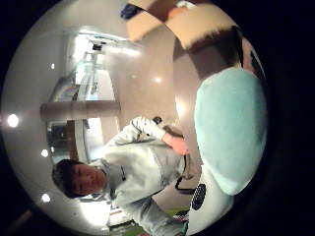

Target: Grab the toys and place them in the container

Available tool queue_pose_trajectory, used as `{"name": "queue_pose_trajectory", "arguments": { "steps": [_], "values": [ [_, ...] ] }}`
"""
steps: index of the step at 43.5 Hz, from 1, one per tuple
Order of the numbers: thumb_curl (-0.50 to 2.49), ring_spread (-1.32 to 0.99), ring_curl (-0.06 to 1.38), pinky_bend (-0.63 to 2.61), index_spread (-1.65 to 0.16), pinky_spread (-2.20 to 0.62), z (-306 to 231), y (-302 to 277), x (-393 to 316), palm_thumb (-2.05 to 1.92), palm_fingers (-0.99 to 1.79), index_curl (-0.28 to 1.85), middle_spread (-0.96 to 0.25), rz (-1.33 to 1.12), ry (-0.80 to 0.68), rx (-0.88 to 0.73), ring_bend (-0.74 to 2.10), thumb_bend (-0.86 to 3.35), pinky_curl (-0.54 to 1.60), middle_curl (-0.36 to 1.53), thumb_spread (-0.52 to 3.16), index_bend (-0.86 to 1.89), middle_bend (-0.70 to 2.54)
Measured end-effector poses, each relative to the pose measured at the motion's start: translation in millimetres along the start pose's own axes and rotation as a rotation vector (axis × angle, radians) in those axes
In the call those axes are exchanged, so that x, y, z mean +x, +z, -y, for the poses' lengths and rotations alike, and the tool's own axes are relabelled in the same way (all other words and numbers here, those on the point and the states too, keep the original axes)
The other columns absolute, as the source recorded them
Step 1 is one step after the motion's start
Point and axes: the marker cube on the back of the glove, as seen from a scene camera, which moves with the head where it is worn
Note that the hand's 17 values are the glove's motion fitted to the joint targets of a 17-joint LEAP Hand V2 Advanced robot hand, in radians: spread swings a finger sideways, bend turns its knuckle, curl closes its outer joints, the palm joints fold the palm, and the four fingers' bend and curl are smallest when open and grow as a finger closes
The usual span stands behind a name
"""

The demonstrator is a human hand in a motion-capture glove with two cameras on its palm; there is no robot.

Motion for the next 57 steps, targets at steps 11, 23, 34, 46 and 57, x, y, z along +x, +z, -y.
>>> {"name": "queue_pose_trajectory", "arguments": {
  "steps": [11, 23, 34, 46, 57],
  "values": [
    [0.89, -0.58, 0.75, 1.09, -0.45, -0.43, 95, -60, -34, 0.73, 0.73, 0.80, -0.39, -0.028, -0.011, 0.306, 1.42, 0.29, 0.71, 0.95, 0.53, 0.85, 1.11],
    [0.97, -0.58, 0.84, 1.18, -0.47, -0.43, 182, -83, -28, 0.69, 0.56, 0.99, -0.40, -0.072, 0.082, 0.640, 1.49, 0.29, 0.77, 1.06, 0.41, 0.97, 1.22],
    [0.78, -0.29, 0.59, 0.92, -0.36, -0.18, 211, -49, -12, 0.31, -0.75, 0.73, -0.19, -0.316, 0.144, 0.427, 0.55, 0.02, 0.63, 0.75, 0.87, 0.31, 0.40],
    [0.58, -0.13, 0.38, 0.57, -0.30, -0.06, 202, -39, 13, 0.16, -0.48, 0.49, -0.07, -0.390, 0.224, 0.310, 0.11, -0.03, 0.46, 0.50, 1.13, 0.09, 0.06],
    [0.47, -0.09, 0.29, 0.46, -0.25, -0.04, 188, -40, 37, 0.12, -0.43, 0.39, -0.02, -0.481, 0.342, 0.226, 0.08, -0.02, 0.40, 0.38, 1.22, 0.11, 0.08]
  ]
}}
